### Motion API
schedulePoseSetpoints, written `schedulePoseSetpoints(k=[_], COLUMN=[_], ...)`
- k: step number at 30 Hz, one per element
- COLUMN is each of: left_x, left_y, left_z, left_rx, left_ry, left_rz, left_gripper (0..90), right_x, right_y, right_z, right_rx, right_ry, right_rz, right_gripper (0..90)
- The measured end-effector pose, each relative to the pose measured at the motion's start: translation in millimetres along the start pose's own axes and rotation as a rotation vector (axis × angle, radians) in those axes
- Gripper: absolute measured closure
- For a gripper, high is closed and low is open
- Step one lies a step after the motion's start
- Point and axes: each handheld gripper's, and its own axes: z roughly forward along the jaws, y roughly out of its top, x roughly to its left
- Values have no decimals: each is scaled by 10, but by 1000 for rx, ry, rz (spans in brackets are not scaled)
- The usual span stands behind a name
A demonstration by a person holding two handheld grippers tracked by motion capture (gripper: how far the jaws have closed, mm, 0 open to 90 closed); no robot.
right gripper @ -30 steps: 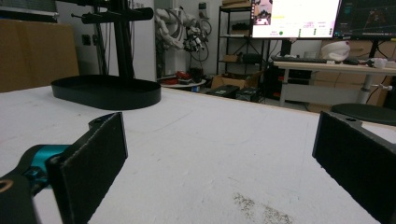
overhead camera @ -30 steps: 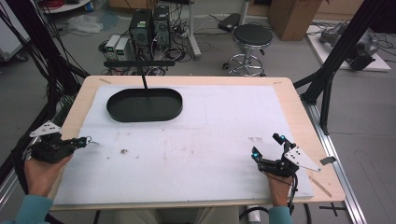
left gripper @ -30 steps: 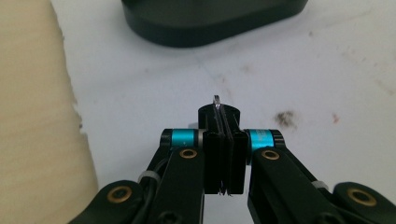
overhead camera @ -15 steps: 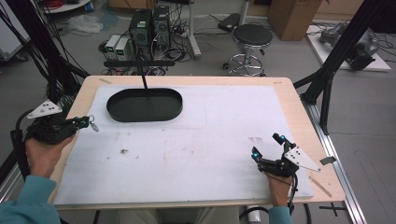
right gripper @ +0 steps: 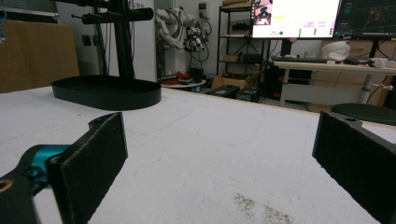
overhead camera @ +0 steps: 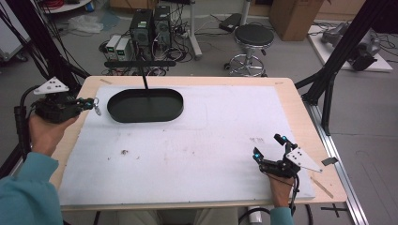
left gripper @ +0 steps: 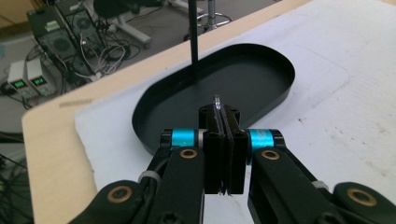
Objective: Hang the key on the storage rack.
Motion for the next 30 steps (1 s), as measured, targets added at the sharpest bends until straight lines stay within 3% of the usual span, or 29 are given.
schedulePoseSetpoints(k=[1, 2, 8, 26, 30], left_x=[0, -5, -30, 93, 113], left_y=[0, 101, 351, 727, 793], left_z=[0, 39, 171, 606, 697], left_rx=[0, -3, 1, -2, 25], left_ry=[0, -3, -15, -74, -83], left_rz=[0, 28, 98, 96, 96], left_gripper=[882, 882, 882, 882, 882], right_x=[2, 1, 5, 9, 8], right_y=[0, -1, 0, 1, 1], right_z=[-2, -2, 0, 3, 5], right_rx=[2, 1, 7, 10, 10], right_ry=[0, -1, 4, 3, 3], right_rz=[3, 1, 7, 5, 1], right_gripper=[24, 24, 24, 25, 24])
